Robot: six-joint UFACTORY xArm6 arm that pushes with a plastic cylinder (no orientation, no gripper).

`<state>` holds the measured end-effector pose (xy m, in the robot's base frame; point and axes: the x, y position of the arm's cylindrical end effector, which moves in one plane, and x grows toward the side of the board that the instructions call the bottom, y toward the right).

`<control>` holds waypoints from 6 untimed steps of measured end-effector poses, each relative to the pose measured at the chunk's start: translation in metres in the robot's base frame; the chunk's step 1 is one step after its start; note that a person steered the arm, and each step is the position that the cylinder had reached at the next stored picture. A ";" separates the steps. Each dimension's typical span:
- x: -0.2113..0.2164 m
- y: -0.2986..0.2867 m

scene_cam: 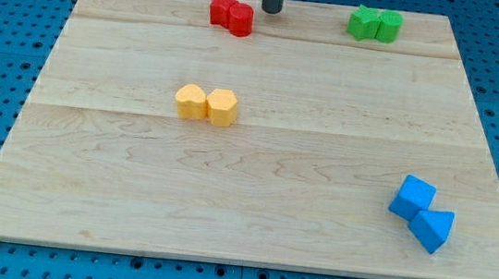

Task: Separate red circle and the red star

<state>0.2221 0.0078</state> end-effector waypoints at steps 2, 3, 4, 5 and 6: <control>0.023 -0.003; 0.028 -0.032; 0.049 -0.080; 0.060 -0.107; 0.089 -0.103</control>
